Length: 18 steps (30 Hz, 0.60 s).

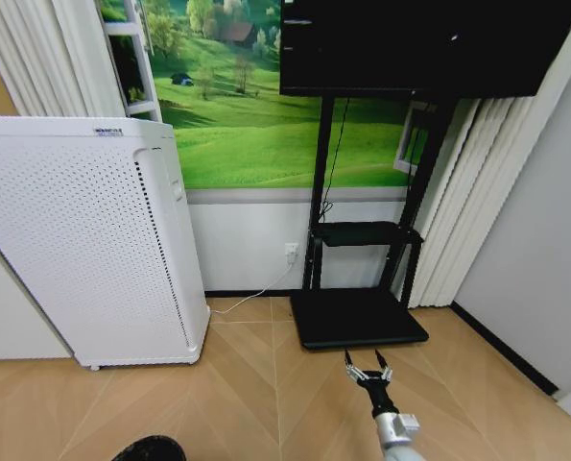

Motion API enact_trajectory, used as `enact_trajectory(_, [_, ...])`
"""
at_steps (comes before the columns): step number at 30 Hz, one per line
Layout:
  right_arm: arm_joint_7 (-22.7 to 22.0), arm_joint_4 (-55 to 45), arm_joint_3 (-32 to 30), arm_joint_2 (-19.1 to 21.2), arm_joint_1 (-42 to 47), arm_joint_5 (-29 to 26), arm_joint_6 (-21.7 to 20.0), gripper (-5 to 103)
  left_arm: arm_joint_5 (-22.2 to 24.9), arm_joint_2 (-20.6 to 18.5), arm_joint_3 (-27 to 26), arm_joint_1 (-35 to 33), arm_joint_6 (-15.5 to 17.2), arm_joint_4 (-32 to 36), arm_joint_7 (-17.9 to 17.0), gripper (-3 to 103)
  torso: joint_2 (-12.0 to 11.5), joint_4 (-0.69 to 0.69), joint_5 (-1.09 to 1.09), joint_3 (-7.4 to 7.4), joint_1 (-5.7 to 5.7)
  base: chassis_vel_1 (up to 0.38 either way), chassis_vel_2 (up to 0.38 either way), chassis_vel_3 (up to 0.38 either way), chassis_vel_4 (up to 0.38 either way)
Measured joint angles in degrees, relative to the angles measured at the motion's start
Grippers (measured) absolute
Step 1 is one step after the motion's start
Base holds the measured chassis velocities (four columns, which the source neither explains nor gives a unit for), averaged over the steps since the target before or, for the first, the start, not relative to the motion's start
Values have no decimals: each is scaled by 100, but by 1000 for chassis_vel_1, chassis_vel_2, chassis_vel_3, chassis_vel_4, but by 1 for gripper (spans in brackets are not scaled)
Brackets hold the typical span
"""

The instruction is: Pick up the trash bin and place the garbage on the floor into it.

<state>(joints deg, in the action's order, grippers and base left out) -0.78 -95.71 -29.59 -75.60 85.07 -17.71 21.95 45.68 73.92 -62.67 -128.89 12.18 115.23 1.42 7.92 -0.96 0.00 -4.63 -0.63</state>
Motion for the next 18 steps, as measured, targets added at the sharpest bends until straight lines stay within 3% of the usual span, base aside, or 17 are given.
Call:
enact_trajectory(6, [77, -241, -80, 55, 259, 253, -7, 100, -444, 125, -234, 125, -750, 188, 513, 100, 0, -1, 0, 0, 0, 0, 0, 0, 0])
enact_trajectory(13, [112, -698, -190, 91, 616, 276, -145, 100, -738, 350, -302, 159, -1076, 1070, 704, 100, 0, 0, 2, 0, 0, 0, 0, 0, 0])
enact_trajectory(18, [-208, -1341, -350, 118, 934, 167, -522, 100, -1621, 403, -153, 722, -1472, 1726, 760, 100, 0, 1, 1, 0, 0, 0, 0, 0, 0])
